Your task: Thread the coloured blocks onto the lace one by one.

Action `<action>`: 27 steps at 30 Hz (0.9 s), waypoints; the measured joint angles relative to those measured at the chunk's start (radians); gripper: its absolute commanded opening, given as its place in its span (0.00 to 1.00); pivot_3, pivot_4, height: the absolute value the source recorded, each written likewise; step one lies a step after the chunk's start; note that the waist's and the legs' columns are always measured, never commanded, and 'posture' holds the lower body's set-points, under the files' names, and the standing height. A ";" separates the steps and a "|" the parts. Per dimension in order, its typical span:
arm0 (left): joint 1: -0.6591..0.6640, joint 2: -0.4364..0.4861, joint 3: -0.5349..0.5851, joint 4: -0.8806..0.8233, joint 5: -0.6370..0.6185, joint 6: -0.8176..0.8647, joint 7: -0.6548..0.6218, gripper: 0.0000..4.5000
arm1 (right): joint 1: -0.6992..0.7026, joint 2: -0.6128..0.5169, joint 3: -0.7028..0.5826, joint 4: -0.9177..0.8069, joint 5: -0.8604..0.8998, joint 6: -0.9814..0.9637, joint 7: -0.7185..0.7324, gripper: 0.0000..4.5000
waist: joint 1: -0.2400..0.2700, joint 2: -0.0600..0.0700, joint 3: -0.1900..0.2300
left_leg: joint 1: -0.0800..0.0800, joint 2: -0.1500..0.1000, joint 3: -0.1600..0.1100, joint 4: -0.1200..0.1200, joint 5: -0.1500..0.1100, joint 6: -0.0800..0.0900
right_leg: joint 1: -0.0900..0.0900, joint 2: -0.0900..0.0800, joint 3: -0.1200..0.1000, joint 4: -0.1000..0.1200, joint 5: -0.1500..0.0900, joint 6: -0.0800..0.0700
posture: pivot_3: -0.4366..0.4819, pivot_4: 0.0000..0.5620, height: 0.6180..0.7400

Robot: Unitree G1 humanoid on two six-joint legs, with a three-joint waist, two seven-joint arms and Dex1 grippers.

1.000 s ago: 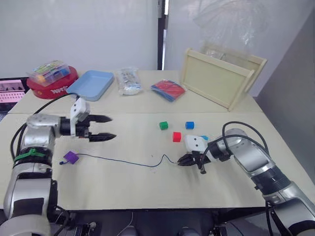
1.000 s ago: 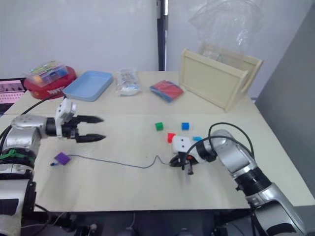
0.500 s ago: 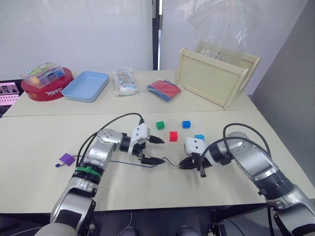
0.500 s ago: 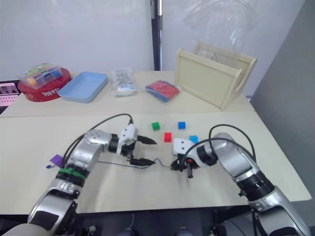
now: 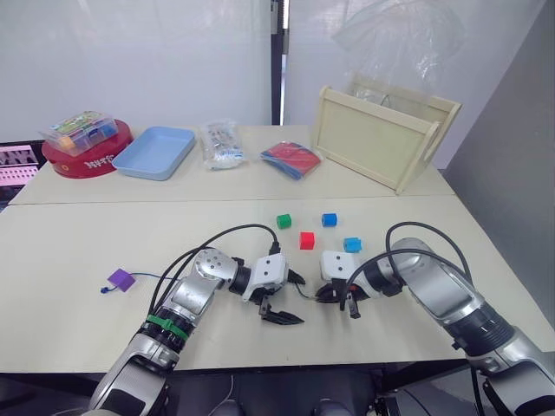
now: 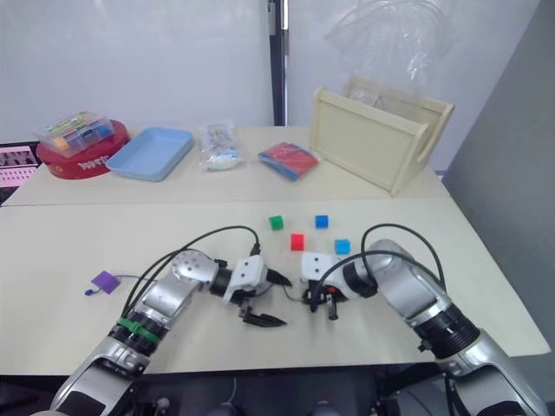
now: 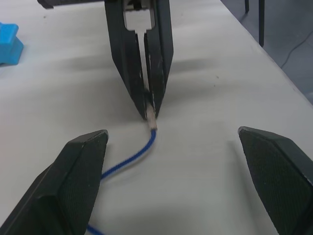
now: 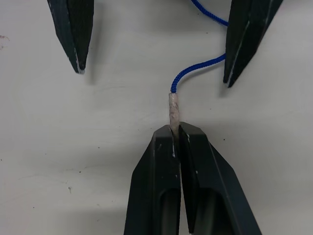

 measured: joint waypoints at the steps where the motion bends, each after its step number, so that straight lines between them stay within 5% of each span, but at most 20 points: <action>1: 0.008 -0.006 -0.002 0.000 0.000 0.000 0.005 1.00 | 0.000 0.000 0.000 0.000 0.000 -0.001 0.000 0.00 | 0.000 0.000 0.000 | 0.000 0.000 0.000 0.000 0.000 0.000 | 0.000 0.000 0.000 0.000 0.000 0.000 | 0.48 0.27 1.00; 2: 0.014 -0.011 -0.005 0.000 0.000 0.000 0.009 1.00 | 0.000 0.000 0.000 0.000 0.000 -0.003 0.000 0.00 | 0.000 0.000 0.000 | 0.000 0.000 0.000 0.000 0.000 0.000 | 0.000 0.000 0.000 0.000 0.000 0.000 | 0.48 0.27 1.00; 15: 0.018 -0.054 -0.006 0.049 -0.002 0.037 0.071 0.02 | 0.035 -0.004 -0.012 -0.033 0.000 0.014 -0.007 0.00 | 0.004 0.000 0.000 | 0.007 0.000 0.000 -0.001 -0.001 0.002 | 0.010 0.000 -0.001 -0.006 0.000 0.000 | 0.48 0.27 1.00; 26: 0.010 -0.069 -0.004 0.078 -0.002 0.020 0.076 0.00 | 0.039 -0.008 -0.015 -0.038 0.001 0.033 -0.007 0.00 | 0.014 0.000 0.000 | 0.010 0.000 0.000 -0.001 -0.001 0.002 | 0.013 0.000 -0.001 -0.007 0.000 0.000 | 0.48 0.27 1.00; 27: 0.010 -0.071 -0.004 0.078 -0.001 0.020 0.076 0.00 | 0.043 -0.010 -0.018 -0.044 0.003 0.039 -0.005 0.07 | 0.015 0.000 0.000 | 0.010 0.000 0.000 -0.001 -0.001 0.002 | 0.013 0.000 -0.001 -0.007 0.000 0.000 | 0.48 0.27 1.00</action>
